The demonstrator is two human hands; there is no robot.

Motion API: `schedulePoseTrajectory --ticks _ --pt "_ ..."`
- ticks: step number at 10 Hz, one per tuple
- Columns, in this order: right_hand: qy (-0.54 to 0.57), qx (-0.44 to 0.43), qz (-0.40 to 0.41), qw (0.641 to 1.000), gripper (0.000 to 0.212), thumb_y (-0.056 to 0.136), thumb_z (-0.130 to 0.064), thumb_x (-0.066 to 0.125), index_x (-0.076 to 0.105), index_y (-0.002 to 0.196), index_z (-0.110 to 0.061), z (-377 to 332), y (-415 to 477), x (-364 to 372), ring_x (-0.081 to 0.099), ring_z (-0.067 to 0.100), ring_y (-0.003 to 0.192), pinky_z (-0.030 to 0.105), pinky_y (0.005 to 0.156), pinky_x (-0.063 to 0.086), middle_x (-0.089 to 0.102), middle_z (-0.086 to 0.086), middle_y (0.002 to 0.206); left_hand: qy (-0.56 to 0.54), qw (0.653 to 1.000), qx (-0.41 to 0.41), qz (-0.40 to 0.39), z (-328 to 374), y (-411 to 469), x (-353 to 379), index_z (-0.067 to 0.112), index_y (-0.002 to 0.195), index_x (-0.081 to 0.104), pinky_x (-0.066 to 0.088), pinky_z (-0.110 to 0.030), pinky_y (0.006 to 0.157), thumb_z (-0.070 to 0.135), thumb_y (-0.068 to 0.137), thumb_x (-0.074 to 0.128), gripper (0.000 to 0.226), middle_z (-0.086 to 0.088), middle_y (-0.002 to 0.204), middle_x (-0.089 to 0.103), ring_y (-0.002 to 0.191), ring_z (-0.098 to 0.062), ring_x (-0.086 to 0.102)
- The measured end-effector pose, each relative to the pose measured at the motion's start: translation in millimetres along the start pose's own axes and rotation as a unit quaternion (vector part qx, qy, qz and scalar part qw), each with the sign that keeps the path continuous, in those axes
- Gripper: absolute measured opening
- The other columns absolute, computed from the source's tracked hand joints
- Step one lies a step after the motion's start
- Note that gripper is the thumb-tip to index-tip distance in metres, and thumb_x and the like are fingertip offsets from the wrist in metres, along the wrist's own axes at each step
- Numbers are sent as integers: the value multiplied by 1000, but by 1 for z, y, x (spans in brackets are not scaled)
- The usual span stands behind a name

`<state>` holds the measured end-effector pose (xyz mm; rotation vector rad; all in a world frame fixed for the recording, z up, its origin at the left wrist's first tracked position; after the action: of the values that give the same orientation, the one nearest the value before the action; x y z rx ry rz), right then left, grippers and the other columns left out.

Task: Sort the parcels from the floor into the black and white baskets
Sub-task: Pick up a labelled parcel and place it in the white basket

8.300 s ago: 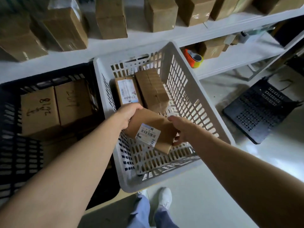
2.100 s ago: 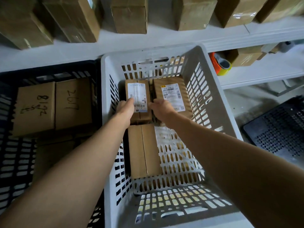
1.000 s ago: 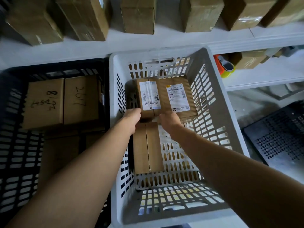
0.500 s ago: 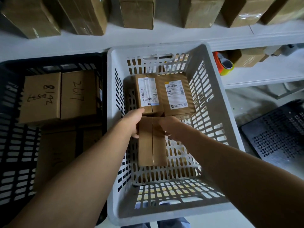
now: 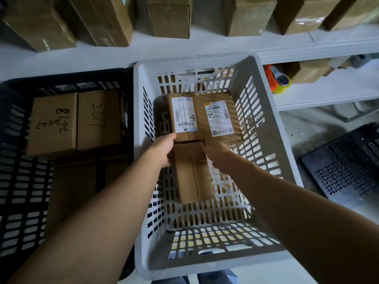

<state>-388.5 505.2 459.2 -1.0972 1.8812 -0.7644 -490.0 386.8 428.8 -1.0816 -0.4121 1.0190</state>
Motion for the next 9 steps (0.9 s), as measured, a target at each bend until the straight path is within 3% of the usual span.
schedulePoseTrajectory --ticks 1,2,3,4,5,6,7,8,9 --pt "-88 -75 20 993 33 91 -8 54 52 124 -4 -10 -2 -12 48 7 65 11 48 37 51 -4 79 -6 997 60 38 12 -12 -3 15 129 53 40 -36 89 37 93 52 41 -8 124 56 106 -25 52" --pt "27 -67 13 997 18 88 -8 58 56 106 -12 -17 -17 -21 57 12 74 14 57 42 56 -3 84 -4 991 124 59 26 -29 -2 15 122 59 40 -27 73 38 94 51 37 -2 103 59 88 -19 54" --pt "107 -102 80 986 19 90 -14 49 51 71 -13 -24 -31 -42 42 13 54 15 40 38 46 4 65 1 984 174 28 38 -52 2 16 111 64 38 -24 59 39 96 48 32 2 89 62 76 -11 55" --pt "177 -145 62 971 23 89 -14 49 64 99 1 -34 -57 -52 52 21 76 39 79 53 59 21 86 4 971 238 -25 54 -82 4 20 95 66 45 -24 69 37 98 46 27 0 93 68 86 -12 62" --pt "211 -190 80 955 39 93 -24 52 57 116 6 -41 -88 -66 62 31 105 50 102 43 65 19 111 27 951 307 -42 73 -116 3 19 106 61 41 -25 88 41 96 46 28 -3 111 60 99 -12 56" --pt "242 -224 88 940 29 93 -35 53 65 110 -15 -46 -122 -80 57 27 116 45 106 40 63 11 121 81 926 363 -58 92 -158 6 17 122 56 30 -43 111 54 93 43 49 -5 134 51 125 -23 45" --pt "276 -258 100 921 38 93 -40 53 63 116 -11 -47 -163 -90 57 24 115 39 101 44 64 9 120 98 891 429 -116 102 -204 14 20 121 54 34 -42 109 52 96 38 43 -7 136 52 125 -21 47" --pt "315 -300 125 892 33 94 -41 50 60 113 -16 -40 -209 -89 61 7 95 18 71 45 66 -9 100 94 850 485 -182 97 -248 16 25 103 58 47 -13 75 46 98 39 28 6 109 64 91 6 62" --pt "361 -317 177 859 29 95 -40 48 65 106 -19 -27 -258 -76 59 1 95 18 77 47 66 -14 94 108 810 528 -230 82 -287 5 28 95 59 45 -10 65 44 99 40 25 16 92 65 78 9 62"
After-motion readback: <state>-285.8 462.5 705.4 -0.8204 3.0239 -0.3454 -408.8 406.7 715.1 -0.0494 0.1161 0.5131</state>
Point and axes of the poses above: each hand's wrist, its own y-axis towards the middle knuckle, its own x-axis out of the palm, z = x × y, the point moved 5 cm from there along y, towards the middle knuckle
